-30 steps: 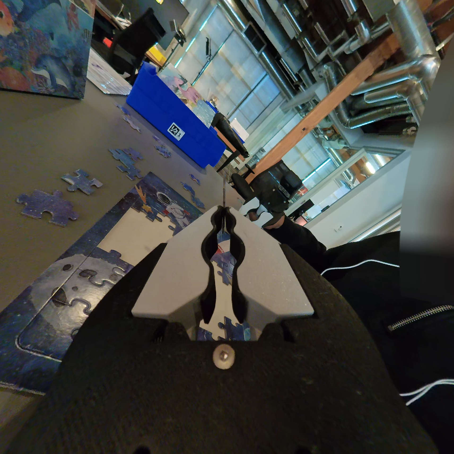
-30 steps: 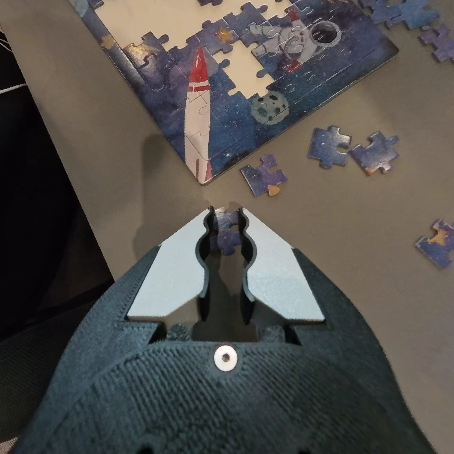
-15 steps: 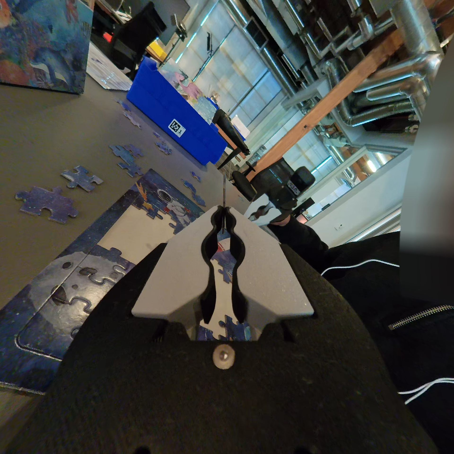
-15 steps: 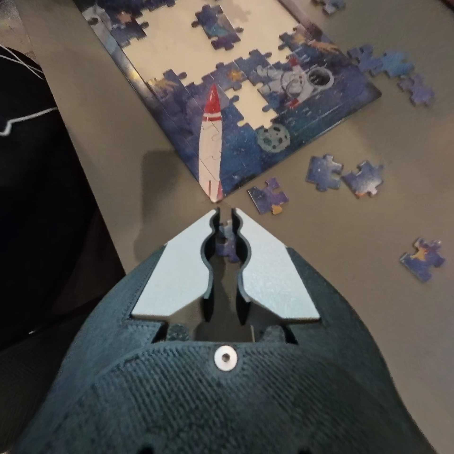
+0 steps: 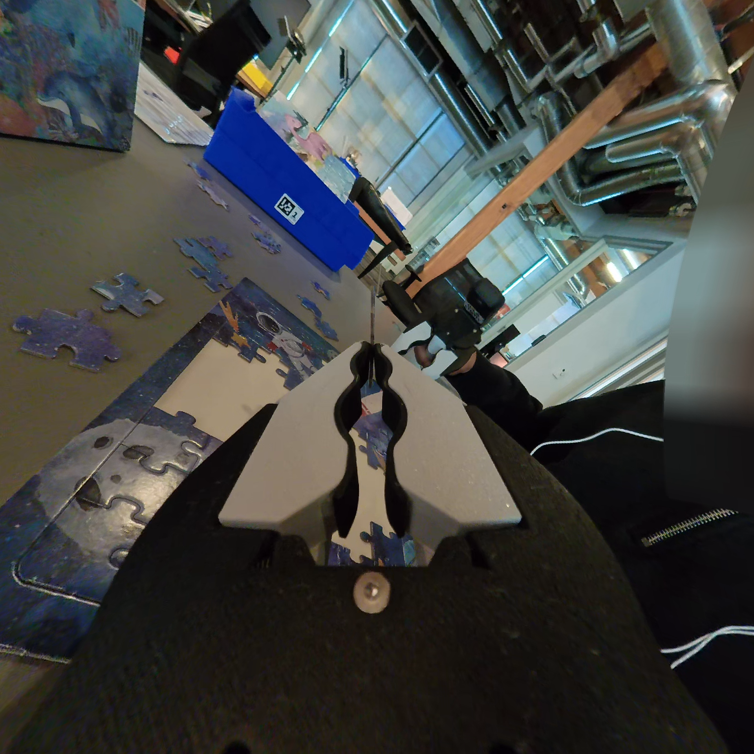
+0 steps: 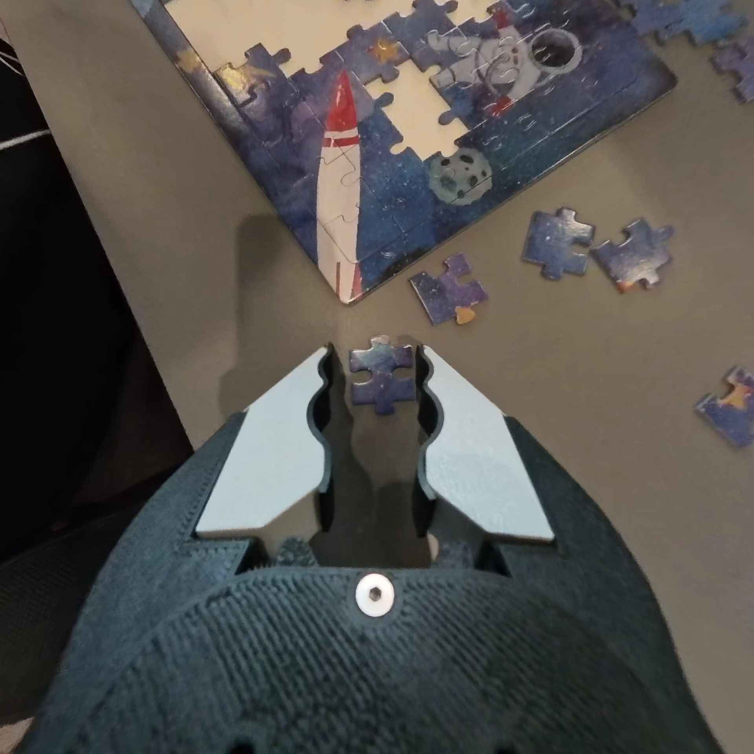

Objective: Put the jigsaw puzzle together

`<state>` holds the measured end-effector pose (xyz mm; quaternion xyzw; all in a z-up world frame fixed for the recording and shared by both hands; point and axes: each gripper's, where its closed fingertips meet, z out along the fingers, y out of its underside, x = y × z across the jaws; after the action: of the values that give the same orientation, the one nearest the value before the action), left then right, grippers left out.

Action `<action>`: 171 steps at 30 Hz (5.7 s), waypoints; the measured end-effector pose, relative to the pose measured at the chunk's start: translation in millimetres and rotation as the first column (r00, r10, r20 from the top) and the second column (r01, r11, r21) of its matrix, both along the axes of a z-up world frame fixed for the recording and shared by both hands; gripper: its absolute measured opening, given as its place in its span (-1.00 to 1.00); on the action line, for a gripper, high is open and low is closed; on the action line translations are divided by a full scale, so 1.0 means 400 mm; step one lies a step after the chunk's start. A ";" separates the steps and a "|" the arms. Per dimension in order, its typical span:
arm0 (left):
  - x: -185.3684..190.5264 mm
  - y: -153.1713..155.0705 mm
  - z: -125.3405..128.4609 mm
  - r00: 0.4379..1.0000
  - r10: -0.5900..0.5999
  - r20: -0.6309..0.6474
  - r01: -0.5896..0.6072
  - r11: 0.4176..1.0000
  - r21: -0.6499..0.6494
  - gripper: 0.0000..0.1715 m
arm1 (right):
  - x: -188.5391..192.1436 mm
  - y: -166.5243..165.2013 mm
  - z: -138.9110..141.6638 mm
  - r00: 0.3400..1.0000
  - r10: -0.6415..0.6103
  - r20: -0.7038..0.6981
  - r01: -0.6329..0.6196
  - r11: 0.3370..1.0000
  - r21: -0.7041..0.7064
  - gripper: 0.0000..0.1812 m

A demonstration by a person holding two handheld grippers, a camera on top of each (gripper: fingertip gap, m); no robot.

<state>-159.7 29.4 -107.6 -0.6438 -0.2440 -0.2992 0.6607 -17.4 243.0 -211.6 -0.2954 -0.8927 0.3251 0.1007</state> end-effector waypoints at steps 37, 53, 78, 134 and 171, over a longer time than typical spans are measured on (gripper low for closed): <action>0.014 0.006 -0.004 1.000 -0.017 0.001 0.017 1.000 -0.009 -1.00 | -0.060 -0.075 0.098 0.993 0.057 -0.105 -0.060 0.998 -0.029 -0.83; 0.011 0.009 -0.016 1.000 -0.015 0.001 0.015 0.999 -0.031 -1.00 | 0.021 0.048 0.002 0.993 -0.057 0.105 0.057 0.998 0.004 -0.59; 0.032 0.019 -0.013 0.999 -0.039 -0.010 0.038 0.999 -0.033 -1.00 | -0.002 0.018 0.001 0.860 -0.509 -0.034 0.509 0.861 -0.019 -0.68; 0.068 0.033 -0.077 0.992 -0.107 0.062 0.115 0.983 -0.144 -1.00 | -0.228 0.012 0.082 0.915 -0.396 -0.082 0.365 0.896 -0.251 -0.54; 0.244 0.187 -0.234 0.988 -0.152 0.022 0.135 0.784 -0.606 -0.84 | -0.195 -0.105 0.126 0.947 -0.235 -0.217 0.170 0.944 -0.282 -0.67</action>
<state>-62.2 104.2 -201.0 -0.8418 -0.2680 -0.2459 0.3989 -95.6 200.9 -161.3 -0.3542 -0.7873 0.4613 0.2047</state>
